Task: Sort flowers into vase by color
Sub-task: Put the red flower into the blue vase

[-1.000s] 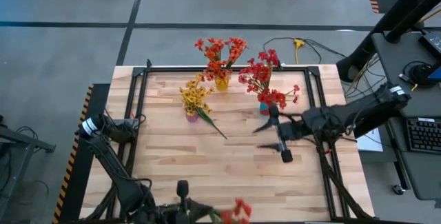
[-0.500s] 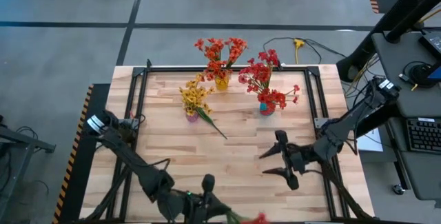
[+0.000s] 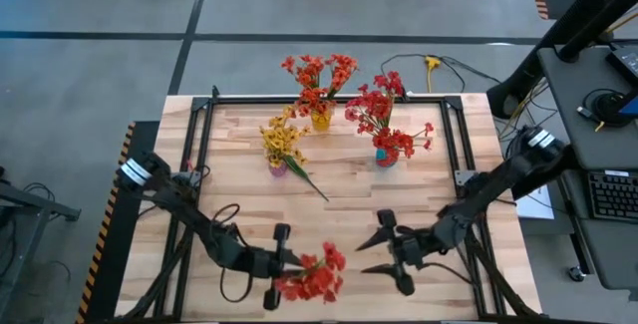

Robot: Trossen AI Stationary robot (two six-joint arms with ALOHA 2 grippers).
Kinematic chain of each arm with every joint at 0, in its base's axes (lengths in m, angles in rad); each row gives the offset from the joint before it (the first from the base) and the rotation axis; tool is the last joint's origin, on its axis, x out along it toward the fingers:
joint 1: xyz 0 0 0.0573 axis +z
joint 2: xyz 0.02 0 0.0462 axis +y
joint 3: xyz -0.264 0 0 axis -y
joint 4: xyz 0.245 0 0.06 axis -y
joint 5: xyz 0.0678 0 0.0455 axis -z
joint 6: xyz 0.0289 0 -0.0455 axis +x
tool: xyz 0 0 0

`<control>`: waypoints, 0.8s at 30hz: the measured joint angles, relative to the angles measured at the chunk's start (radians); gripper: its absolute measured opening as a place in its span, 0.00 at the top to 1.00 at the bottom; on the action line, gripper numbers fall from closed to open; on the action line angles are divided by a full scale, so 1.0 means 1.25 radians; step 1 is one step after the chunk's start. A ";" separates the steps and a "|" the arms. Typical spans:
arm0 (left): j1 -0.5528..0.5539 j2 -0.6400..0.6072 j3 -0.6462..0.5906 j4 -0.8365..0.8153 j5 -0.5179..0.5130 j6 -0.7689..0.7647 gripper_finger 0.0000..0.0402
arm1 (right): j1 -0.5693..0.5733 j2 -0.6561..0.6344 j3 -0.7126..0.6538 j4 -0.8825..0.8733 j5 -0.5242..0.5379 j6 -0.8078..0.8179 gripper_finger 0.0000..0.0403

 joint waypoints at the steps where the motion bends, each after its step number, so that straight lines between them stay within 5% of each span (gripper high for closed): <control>1: 0.000 0.002 -0.023 0.017 -0.004 -0.006 0.99 | -0.003 0.024 0.003 0.046 0.004 -0.011 0.46; 7: -0.001 -0.003 -0.131 0.123 -0.026 -0.021 0.99 | -0.059 0.163 0.057 0.182 0.006 0.022 0.46; 24: -0.024 -0.003 -0.205 0.182 -0.038 -0.054 0.99 | -0.122 0.366 0.355 -0.025 -0.038 0.175 0.38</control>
